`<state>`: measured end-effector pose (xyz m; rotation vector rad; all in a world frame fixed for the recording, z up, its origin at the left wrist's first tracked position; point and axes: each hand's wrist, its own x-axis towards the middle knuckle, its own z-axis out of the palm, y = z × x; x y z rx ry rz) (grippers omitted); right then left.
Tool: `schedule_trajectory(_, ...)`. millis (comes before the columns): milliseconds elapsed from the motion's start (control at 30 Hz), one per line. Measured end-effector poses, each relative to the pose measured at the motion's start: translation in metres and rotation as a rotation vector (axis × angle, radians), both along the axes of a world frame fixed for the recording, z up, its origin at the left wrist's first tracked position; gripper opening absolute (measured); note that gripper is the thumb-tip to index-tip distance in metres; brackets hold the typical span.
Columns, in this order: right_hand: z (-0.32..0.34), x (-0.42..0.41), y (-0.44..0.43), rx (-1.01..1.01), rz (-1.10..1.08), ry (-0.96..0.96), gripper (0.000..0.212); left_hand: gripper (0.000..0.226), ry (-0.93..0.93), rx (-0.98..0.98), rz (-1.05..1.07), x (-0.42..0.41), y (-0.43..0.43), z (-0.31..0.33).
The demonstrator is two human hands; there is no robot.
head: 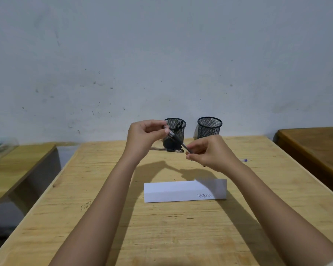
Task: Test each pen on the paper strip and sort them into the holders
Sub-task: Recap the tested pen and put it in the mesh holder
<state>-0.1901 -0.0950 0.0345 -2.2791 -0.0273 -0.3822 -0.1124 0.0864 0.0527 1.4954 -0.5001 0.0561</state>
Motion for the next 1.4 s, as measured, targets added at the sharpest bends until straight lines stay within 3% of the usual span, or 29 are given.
schedule_trajectory(133,0.007,0.021,-0.001,-0.029,-0.055,0.023,0.014,0.015,-0.07,0.028,0.004,0.014,-0.019,0.018)
schedule_trajectory(267,0.013,0.047,-0.016,0.369,-0.132,-0.108,0.021,0.006,-0.077,-0.053,0.053,0.042,-0.029,0.016)
schedule_trajectory(433,0.01,0.086,-0.035,0.771,-0.26,-0.255,0.024,0.02,-0.177,0.418,0.214,0.095,-0.04,-0.024)
schedule_trajectory(533,0.003,0.113,-0.035,0.945,-0.252,-0.3,0.014,0.05,-0.105,0.576,0.167,0.116,-0.05,-0.05)
schedule_trajectory(600,-0.004,0.127,-0.034,0.919,-0.262,-0.341,0.012,0.058,-0.067,0.544,0.106,0.123,-0.055,-0.062)
schedule_trajectory(700,-0.016,0.143,-0.036,0.759,-0.3,-0.345,0.011,0.028,-0.046,0.446,-0.018,0.119,-0.058,-0.066)
schedule_trajectory(800,-0.026,0.151,-0.037,0.513,-0.367,-0.318,0.011,0.016,-0.035,0.333,-0.077,0.116,-0.059,-0.067)
schedule_trajectory(933,-0.031,0.156,-0.032,0.334,-0.346,-0.266,0.011,0.024,-0.021,0.276,-0.104,0.114,-0.059,-0.064)
schedule_trajectory(1133,-0.031,0.158,-0.026,0.205,-0.3,-0.177,0.015,0.024,-0.013,0.25,-0.128,0.118,-0.057,-0.067)
schedule_trajectory(1400,-0.031,0.158,-0.034,0.209,-0.247,-0.093,0.024,0.027,0.006,0.264,-0.14,0.117,-0.055,-0.066)
